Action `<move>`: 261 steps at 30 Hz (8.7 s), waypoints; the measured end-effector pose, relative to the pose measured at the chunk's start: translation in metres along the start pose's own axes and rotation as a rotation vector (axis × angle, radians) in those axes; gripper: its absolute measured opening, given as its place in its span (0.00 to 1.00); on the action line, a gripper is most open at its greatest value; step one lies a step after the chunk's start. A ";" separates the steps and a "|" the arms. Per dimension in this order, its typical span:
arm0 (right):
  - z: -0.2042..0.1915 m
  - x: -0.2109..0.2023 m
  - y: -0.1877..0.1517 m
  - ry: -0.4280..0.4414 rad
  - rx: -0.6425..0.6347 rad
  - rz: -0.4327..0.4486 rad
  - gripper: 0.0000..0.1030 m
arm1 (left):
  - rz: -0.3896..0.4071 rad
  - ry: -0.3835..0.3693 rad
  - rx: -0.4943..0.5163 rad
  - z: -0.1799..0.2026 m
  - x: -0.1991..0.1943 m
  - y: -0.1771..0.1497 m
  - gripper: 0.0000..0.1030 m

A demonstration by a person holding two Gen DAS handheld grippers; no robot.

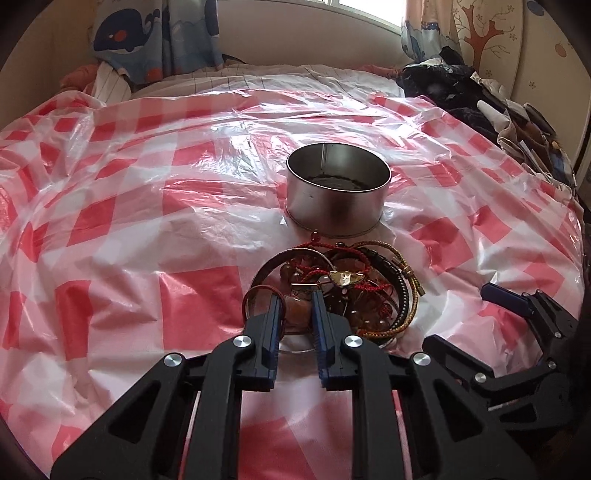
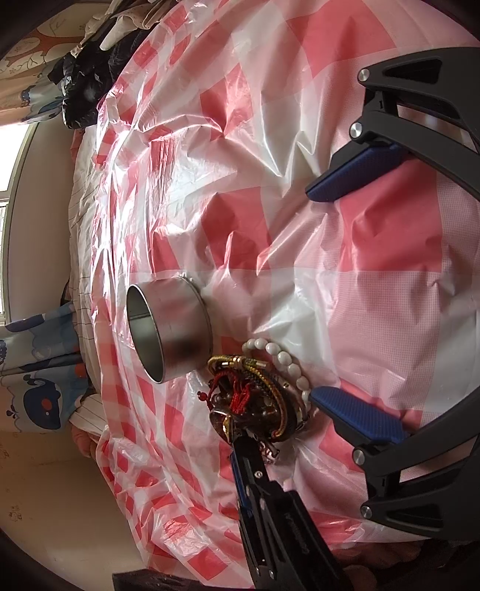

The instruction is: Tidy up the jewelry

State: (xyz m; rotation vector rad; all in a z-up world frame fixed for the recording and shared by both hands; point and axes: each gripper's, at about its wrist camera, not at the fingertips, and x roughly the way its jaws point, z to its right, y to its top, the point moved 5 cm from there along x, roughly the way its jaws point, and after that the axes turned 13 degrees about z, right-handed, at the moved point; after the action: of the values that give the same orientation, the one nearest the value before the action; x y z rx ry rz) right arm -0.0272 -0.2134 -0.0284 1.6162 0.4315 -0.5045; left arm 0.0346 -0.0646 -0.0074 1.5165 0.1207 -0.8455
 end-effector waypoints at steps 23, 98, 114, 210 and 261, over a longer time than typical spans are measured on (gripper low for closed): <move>-0.071 -0.023 0.033 0.317 -0.121 0.159 0.60 | 0.022 0.084 -0.195 -0.056 -0.053 -0.027 0.15; 0.002 -0.011 0.011 0.248 0.083 -0.020 0.35 | -0.048 0.170 -0.012 -0.040 -0.103 -0.023 0.65; -0.002 -0.018 0.017 0.277 0.071 0.027 0.07 | -0.003 0.044 -0.025 -0.007 -0.056 -0.008 0.03; 0.055 0.045 0.072 0.152 -0.010 -0.096 0.44 | 0.111 -0.050 -0.246 -0.028 0.029 0.070 0.38; 0.036 0.083 0.052 0.184 -0.205 -0.244 0.21 | 0.089 -0.065 -0.210 -0.009 0.031 0.064 0.44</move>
State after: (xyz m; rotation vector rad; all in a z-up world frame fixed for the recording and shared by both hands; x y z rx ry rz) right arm 0.0675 -0.2559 -0.0345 1.4237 0.8000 -0.4777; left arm 0.0959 -0.0796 0.0261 1.2870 0.0907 -0.7852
